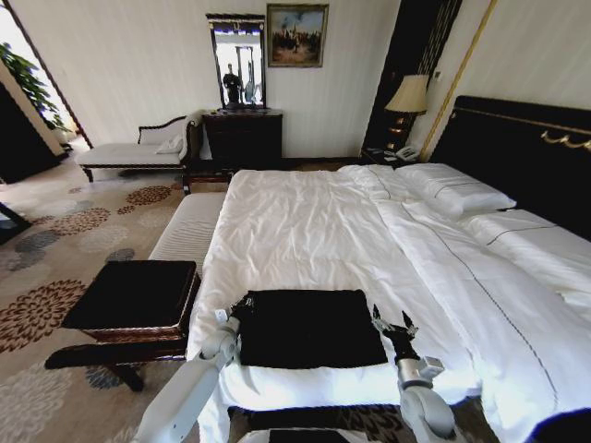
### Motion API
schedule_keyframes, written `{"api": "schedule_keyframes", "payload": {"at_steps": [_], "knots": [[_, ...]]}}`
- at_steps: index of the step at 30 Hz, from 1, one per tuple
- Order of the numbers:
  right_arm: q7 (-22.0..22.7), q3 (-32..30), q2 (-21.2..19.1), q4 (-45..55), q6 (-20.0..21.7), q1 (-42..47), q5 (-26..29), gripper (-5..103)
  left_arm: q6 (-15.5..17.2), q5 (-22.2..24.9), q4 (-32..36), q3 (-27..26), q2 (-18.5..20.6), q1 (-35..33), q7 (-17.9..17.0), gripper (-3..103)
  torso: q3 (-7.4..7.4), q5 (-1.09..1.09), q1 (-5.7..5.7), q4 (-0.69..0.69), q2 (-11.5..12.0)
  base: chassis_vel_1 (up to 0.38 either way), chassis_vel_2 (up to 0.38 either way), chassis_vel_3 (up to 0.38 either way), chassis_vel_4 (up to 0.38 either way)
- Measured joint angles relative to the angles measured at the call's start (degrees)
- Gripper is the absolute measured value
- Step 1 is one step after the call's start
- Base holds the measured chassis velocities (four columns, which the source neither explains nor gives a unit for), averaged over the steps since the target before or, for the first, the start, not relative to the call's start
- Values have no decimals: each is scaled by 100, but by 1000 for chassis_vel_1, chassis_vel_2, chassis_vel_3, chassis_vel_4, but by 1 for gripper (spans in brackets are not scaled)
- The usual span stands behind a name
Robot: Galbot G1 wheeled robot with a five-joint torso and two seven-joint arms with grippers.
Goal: Fold the clothes on the bed and place them into the basket.
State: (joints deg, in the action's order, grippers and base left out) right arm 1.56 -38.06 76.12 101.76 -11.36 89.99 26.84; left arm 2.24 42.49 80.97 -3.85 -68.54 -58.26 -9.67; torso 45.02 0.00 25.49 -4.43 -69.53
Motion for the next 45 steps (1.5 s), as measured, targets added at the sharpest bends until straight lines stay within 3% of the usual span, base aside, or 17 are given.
{"api": "schedule_keyframes", "payload": {"at_steps": [2,10,14,15,18,19,20,22,27,37,44,45], "knots": [[20,20,-14,-33,16,-53,3,100,-34,-38,67,-18,7,-42,-38,1,0,0,0,0,0,0,0,0,0],[33,43,-152,-166,56,-267,87,100,-206,-362,288,-39,133,-182,-53,0,0,0,0,0,0,0,0,0,0],[69,143,-377,-255,266,-530,397,100,-249,-471,420,-67,165,-262,-51,0,0,0,0,0,0,0,0,0,0],[109,214,-465,-256,482,-685,804,100,-273,-519,442,-81,165,-293,-51,0,0,0,0,0,0,0,0,0,0],[378,381,-658,-242,1506,-1230,2729,100,-318,-626,506,-104,165,-375,-55,0,0,1,0,0,0,0,0,0,0],[378,381,-658,-242,1506,-1230,2729,100,-318,-626,506,-104,165,-375,-55,0,0,1,0,0,0,0,0,0,0],[411,444,-757,-417,1706,-1521,3167,100,-321,-652,556,-105,176,-408,-60,0,0,-1,0,3,0,0,0,0,0],[346,598,-1019,-960,1850,-1985,3475,100,-321,-675,621,-104,200,-441,-81,0,1,2,0,5,0,0,0,0,0],[173,815,-1328,-1813,1934,-2474,3698,100,-319,-670,703,-102,210,-447,-138,0,1,2,0,2,1,0,0,0,0],[-233,906,-1278,-2305,2000,-2492,3721,103,-314,-656,722,-104,275,-471,-124,0,0,-1,-1,0,0,0,0,0,0],[-309,1099,-1078,-2290,2051,-2516,3688,96,-303,-652,701,-101,258,-440,-126,0,0,-1,-1,1,0,0,0,0,0],[-321,1127,-1045,-2291,2051,-2516,3664,91,-302,-652,698,-100,259,-440,-126,0,0,-1,-1,1,0,0,0,0,0]]}}
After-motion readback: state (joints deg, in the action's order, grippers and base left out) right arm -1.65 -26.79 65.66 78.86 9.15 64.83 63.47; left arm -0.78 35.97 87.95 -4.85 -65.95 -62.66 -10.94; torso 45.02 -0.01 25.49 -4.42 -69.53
